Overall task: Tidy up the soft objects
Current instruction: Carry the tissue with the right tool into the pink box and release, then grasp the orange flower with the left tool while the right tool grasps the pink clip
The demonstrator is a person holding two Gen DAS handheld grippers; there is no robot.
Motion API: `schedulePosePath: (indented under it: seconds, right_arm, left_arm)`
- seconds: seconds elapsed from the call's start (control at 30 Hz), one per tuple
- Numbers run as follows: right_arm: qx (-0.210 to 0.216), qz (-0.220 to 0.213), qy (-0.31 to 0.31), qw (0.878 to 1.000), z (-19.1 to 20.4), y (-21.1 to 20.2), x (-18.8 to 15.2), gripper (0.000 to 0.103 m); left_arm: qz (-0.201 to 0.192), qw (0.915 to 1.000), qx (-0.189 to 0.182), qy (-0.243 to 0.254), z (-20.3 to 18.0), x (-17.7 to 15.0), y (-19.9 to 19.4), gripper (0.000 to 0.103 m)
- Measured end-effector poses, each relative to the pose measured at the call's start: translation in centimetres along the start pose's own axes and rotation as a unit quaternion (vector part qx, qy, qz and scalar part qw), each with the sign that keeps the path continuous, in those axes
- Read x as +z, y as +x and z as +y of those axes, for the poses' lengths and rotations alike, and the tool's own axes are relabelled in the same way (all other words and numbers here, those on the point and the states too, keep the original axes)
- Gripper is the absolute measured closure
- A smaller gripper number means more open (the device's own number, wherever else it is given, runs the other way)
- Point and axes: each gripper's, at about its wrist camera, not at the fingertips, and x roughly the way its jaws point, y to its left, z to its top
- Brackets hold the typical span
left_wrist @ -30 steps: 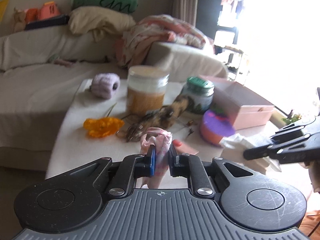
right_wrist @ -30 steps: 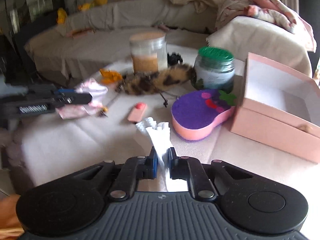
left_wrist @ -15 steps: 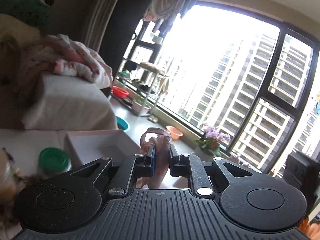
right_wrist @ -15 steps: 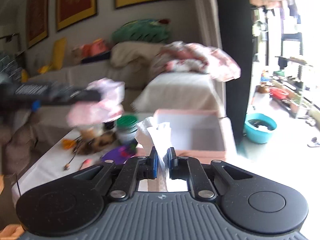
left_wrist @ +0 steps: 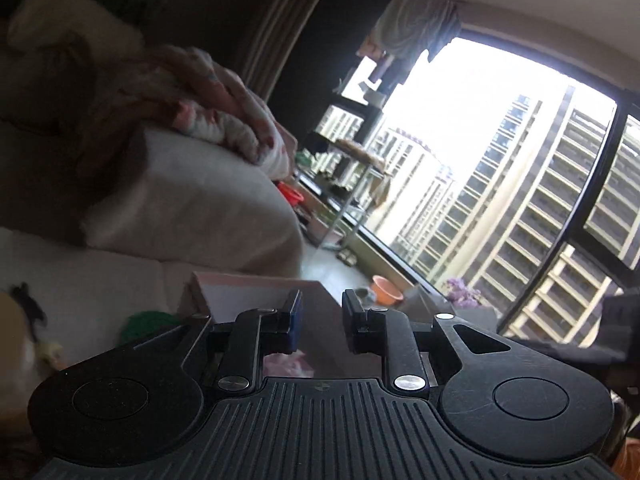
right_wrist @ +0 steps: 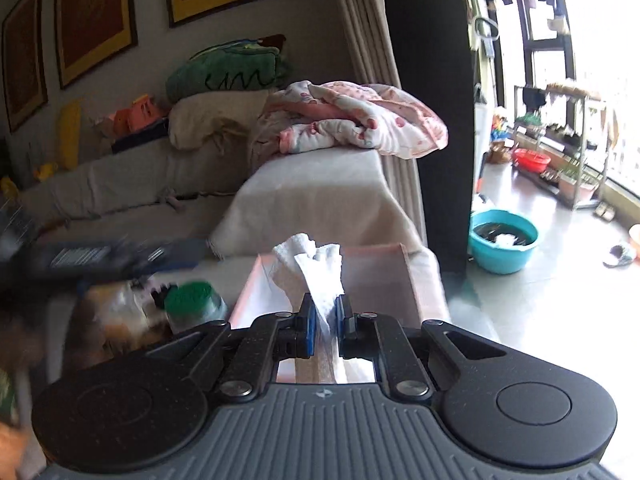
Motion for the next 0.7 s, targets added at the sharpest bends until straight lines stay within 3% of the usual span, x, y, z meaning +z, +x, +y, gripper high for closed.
schedulePosePath:
  seconds: [0.03,0.1,0.13,0.17,0.3,0.47,0.5,0.6,0.7]
  right_arm:
    - [0.005,0.001,0.014,1.000,0.0,1.5,1.0,0.093]
    - [0.007,0.014,0.026,1.000,0.0,4.6,2.5,0.074]
    - [0.003,0.035,0.025,0.999,0.1,6.3,3.1,0.047]
    - [-0.004,0.048,0.025,0.999,0.2,7.6,3.4,0.034]
    - [-0.028,0.048,0.004,0.998,1.0,8.7,2.7,0.034]
    - [-0.014,0.036,-0.045,0.998,4.5,7.0,0.6,0.030]
    - [-0.012,0.028,-0.057,0.998,5.6,6.5,0.1,0.028]
    - [-0.025,-0.012,-0.081,0.996,8.6,5.4,-1.9,0.019]
    - [0.009,0.002,-0.095,0.995,11.0,5.3,-3.3,0.018]
  left_arm:
    - [-0.014,0.9996,0.019,0.017,0.3,0.0,-1.7,0.079]
    - [-0.031,0.9977,0.049,0.035,1.5,0.6,-5.2,0.079]
    - [-0.035,0.9964,0.067,0.038,2.4,0.5,-6.9,0.079]
    - [-0.037,0.9948,0.087,0.038,3.4,0.3,-8.5,0.079]
    - [-0.015,0.9855,0.167,0.027,8.3,-1.0,-13.0,0.079]
    - [0.008,0.9597,0.281,-0.006,14.7,-2.3,-16.3,0.079]
    - [0.002,0.9582,0.286,-0.012,15.0,-2.3,-17.5,0.079]
    - [-0.006,0.9675,0.251,-0.026,15.8,-2.9,-17.5,0.079]
    - [0.010,0.9770,0.210,-0.037,15.6,-4.0,-15.0,0.079]
